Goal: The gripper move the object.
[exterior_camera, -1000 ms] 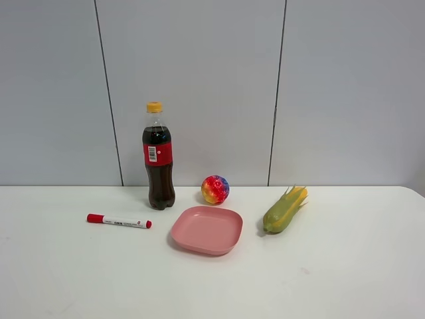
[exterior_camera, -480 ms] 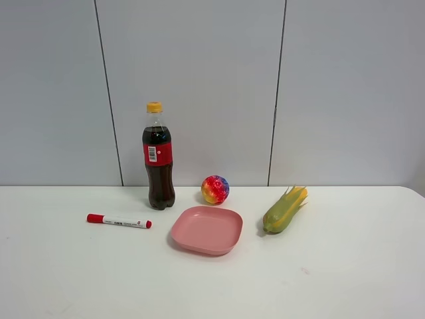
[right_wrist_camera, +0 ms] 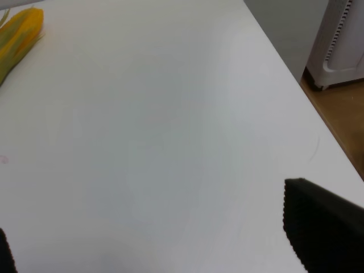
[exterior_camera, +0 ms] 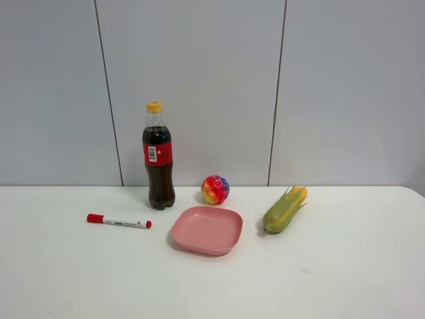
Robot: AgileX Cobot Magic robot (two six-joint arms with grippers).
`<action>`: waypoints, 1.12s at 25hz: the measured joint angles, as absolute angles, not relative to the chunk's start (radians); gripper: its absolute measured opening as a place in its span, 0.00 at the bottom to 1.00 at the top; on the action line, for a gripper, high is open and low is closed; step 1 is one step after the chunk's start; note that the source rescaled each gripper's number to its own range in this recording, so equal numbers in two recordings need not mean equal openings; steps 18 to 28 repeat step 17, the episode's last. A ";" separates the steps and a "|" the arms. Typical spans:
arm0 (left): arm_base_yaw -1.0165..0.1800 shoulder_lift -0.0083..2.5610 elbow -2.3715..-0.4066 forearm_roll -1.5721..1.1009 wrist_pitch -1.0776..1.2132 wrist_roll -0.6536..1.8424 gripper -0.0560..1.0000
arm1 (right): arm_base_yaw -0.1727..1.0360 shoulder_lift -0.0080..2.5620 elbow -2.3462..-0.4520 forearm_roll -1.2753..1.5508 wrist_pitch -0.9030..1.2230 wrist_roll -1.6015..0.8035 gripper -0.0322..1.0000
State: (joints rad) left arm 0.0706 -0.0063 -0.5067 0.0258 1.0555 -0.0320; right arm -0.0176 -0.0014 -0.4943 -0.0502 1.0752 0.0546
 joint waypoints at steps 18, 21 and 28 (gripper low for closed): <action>0.071 -0.006 -0.507 0.026 1.056 -0.032 1.00 | -0.018 -0.001 -0.494 -0.050 1.075 0.055 0.86; 0.071 -0.006 -0.507 0.026 1.056 -0.032 1.00 | -0.018 -0.001 -0.494 -0.050 1.075 0.055 0.86; 0.071 -0.006 -0.507 0.026 1.056 -0.032 1.00 | -0.018 -0.001 -0.494 -0.050 1.075 0.055 0.86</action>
